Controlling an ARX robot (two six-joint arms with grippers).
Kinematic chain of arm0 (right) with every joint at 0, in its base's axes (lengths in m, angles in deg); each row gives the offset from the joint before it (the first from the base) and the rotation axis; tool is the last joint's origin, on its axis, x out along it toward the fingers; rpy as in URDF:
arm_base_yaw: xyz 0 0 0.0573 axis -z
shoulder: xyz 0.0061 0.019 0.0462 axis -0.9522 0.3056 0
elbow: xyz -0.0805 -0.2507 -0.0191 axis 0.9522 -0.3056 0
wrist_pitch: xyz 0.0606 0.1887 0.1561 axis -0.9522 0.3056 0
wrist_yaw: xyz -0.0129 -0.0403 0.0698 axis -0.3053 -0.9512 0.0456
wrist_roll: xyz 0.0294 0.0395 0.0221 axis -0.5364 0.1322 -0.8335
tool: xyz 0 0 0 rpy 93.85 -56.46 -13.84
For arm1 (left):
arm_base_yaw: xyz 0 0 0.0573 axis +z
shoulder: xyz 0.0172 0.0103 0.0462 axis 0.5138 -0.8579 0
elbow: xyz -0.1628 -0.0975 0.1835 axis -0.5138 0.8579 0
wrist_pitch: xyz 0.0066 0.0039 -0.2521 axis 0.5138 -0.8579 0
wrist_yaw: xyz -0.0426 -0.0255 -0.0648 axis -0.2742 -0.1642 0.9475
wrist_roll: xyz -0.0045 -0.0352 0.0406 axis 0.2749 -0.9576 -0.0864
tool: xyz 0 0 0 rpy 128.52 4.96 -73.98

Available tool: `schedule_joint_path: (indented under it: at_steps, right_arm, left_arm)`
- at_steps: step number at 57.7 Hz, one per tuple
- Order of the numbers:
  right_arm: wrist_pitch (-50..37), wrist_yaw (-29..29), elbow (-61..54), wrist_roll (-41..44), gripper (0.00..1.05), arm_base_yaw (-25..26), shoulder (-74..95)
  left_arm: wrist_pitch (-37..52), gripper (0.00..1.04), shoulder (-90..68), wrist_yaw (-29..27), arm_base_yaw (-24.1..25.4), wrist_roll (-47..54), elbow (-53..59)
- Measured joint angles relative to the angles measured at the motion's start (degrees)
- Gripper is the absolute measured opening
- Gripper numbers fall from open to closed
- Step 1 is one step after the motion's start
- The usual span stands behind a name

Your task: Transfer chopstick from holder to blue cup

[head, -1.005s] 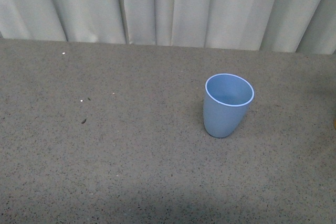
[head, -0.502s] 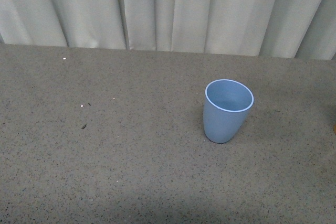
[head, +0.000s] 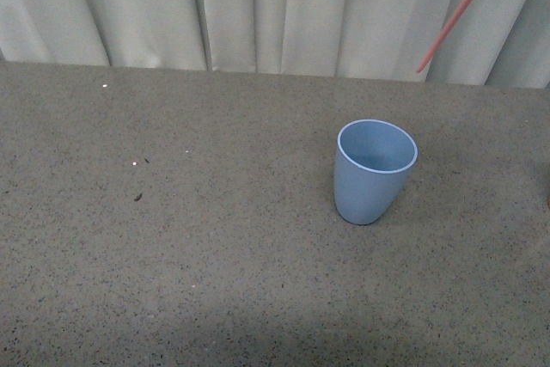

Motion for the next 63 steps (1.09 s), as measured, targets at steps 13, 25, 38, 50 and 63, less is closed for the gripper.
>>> schedule_joint_path:
  at_steps: [13,25,38,50,63]
  right_arm:
    - [-1.55,-1.07,-1.95,-1.84,0.01,-3.39,1.92]
    - [-2.10,-1.90,-3.10,-1.92,0.01,-4.13,3.54]
    - [-2.51,-2.03,-4.17,-2.10,0.01,-4.28,5.07]
    - [-2.84,-2.12,-4.59,-2.47,0.01,-4.28,6.19]
    - [-2.97,-2.25,-4.74,-2.54,0.01,-4.39,6.38]
  left_arm:
    - [0.00,0.98,0.00,0.00,0.00,0.00,0.00]
    - [0.00,0.98,0.00,0.00,0.00,0.00,0.00]
    - [0.00,0.98,0.00,0.00,0.00,0.00,0.00]
    - [0.00,0.98,0.00,0.00,0.00,0.00,0.00]
    - [0.00,0.98,0.00,0.00,0.00,0.00,0.00]
